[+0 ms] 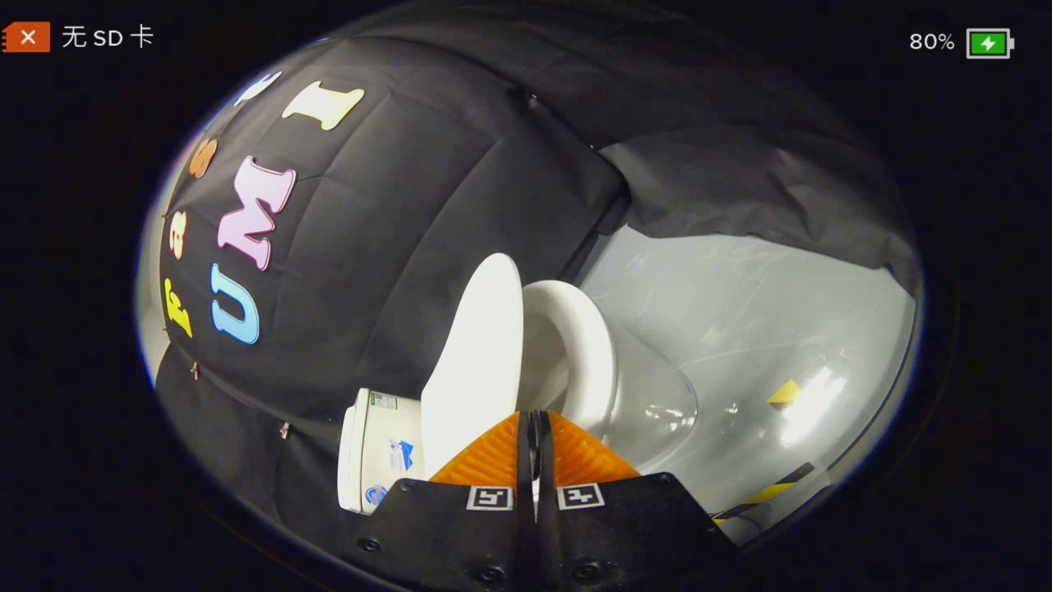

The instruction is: Open the toilet lid.

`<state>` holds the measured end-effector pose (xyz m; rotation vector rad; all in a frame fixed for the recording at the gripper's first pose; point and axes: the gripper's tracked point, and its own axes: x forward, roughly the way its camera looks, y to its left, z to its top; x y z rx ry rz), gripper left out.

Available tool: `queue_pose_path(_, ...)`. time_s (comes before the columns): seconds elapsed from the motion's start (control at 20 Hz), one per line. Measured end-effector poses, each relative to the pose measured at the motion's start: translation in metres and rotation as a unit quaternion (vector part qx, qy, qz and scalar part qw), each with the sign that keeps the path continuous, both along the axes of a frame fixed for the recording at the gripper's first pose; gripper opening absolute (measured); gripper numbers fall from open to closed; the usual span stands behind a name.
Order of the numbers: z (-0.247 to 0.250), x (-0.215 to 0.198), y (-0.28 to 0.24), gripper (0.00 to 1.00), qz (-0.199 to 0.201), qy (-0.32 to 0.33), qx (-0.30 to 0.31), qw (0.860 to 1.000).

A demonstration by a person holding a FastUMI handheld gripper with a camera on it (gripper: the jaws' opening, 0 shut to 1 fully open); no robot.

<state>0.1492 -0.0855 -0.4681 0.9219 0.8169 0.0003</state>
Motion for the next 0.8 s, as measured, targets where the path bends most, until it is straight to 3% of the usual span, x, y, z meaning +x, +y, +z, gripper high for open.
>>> queue_pose_path(0.35, 0.082, 0.012, 0.036, 0.05, 0.021, -0.040, -0.035, 0.998)
queue_pose_path(0.8, 0.167, 0.016, 0.101, 0.05, 0.052, -0.092, -0.143, 0.984)
